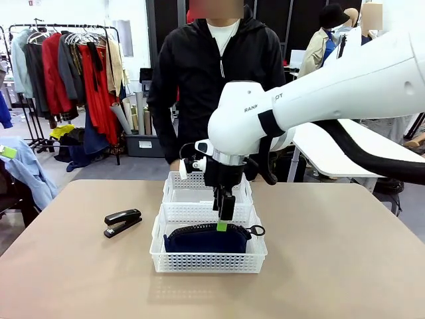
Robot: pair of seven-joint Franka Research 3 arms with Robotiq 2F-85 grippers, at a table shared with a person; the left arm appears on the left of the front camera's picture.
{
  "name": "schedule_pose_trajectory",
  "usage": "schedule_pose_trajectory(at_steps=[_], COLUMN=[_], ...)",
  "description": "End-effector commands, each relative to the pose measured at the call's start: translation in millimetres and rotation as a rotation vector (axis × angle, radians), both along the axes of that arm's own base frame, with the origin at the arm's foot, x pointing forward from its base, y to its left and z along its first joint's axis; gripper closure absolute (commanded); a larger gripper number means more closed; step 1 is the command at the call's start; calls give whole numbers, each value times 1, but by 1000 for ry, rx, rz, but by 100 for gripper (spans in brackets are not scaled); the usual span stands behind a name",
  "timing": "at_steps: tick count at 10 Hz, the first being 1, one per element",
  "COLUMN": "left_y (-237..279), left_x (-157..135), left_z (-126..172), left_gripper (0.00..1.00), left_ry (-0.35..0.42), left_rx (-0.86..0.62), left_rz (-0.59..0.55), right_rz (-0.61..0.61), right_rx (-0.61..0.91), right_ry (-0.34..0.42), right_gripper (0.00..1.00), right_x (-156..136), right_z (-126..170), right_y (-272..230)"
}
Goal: Distribute items into two baskets.
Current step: Place the picked Pencil pouch into the Organizing basket as instructed by the person.
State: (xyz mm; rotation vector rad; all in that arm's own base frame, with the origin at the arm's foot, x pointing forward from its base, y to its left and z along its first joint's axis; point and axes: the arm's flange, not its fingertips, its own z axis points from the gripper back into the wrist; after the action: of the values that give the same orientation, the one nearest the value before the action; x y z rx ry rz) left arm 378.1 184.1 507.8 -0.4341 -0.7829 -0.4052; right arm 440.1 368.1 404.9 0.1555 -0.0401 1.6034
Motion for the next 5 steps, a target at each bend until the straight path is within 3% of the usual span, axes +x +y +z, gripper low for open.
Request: schedule_pose_trajectory(at_steps=[1, 5], left_y=[1, 1], left_x=[1, 1], left_z=[-2, -2], left_gripper=[0, 0], left_ry=[-26, -26], left_rx=[-15, -15], left_rz=[-14, -14], right_rz=[-25, -12], right_rx=[-6, -15], right_ry=[13, 5], right_gripper=[0, 0], right_x=[-13, -8], right_z=[5, 8], right_y=[-15, -12])
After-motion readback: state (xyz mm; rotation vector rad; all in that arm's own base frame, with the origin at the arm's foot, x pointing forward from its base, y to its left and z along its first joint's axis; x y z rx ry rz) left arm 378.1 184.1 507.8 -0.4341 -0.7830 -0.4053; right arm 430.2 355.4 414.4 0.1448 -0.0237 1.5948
